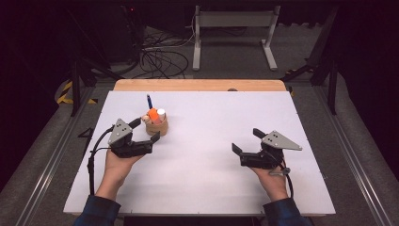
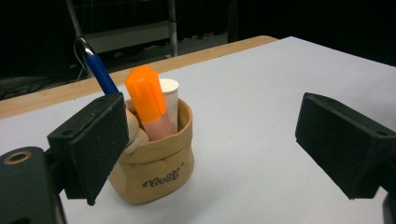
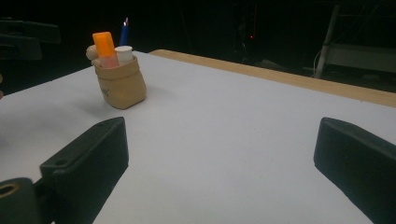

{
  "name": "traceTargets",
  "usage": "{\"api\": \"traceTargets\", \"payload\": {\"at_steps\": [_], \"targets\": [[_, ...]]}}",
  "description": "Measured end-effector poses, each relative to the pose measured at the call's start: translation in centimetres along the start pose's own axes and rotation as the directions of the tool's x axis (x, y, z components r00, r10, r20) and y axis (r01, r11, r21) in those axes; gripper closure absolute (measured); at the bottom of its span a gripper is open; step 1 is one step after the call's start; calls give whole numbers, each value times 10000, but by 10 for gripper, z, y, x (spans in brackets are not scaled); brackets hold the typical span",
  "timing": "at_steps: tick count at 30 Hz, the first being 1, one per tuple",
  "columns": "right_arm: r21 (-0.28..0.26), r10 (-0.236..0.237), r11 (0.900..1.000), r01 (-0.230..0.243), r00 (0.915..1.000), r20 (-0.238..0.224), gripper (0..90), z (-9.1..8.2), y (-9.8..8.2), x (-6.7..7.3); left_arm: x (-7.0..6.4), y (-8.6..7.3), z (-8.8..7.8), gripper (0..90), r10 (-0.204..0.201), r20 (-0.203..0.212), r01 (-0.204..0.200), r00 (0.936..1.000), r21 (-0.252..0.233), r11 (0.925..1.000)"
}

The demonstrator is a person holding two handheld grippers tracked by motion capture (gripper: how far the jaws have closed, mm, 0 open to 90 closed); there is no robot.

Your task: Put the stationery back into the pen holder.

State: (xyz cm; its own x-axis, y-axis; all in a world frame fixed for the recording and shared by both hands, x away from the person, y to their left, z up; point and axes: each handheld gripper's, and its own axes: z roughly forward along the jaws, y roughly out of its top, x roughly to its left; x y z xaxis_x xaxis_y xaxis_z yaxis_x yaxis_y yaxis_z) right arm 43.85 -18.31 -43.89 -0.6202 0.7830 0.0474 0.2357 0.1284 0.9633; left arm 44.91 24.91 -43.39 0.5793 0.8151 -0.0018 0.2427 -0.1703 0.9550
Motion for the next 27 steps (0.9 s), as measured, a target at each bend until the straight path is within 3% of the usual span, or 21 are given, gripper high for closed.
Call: {"api": "traceTargets", "payload": {"at_steps": [27], "targets": [[-96, -45, 9999, 45, 10000, 26, 19, -6, -6, -3, -11, -16, -19, 89, 37, 279, -36, 9996, -49, 10000]]}}
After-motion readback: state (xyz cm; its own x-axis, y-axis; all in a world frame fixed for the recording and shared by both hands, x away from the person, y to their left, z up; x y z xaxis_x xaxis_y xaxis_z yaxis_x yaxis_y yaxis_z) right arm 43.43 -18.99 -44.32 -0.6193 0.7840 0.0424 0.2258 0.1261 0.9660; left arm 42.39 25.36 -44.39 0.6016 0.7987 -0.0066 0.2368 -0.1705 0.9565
